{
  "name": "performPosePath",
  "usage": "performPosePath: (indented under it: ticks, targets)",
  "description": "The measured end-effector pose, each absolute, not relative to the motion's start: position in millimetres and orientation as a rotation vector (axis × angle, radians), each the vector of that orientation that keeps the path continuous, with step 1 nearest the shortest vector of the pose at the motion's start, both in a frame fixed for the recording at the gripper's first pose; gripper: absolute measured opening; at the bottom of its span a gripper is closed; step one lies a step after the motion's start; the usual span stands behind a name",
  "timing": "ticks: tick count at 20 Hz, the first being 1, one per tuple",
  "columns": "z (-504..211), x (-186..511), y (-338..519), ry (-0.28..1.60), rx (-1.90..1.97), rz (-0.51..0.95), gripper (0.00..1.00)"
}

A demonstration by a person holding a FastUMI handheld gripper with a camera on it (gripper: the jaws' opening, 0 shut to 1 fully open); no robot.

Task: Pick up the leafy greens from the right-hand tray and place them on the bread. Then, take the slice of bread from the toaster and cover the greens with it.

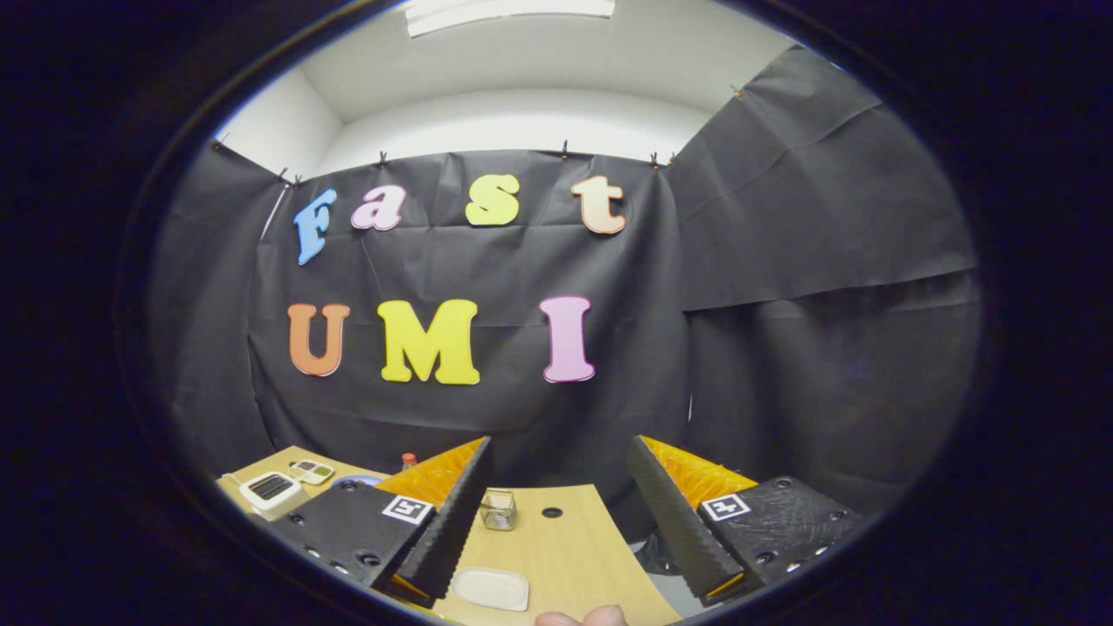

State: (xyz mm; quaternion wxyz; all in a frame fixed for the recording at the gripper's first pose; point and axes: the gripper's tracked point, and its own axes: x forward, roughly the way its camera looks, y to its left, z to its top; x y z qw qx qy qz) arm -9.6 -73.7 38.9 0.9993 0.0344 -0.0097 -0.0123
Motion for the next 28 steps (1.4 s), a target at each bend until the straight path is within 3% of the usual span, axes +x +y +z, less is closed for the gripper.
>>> performPosePath:
  ticks: [28]
  targets:
    - [41, -7, -41, 0.001, 0.059, 0.003, 0.96]
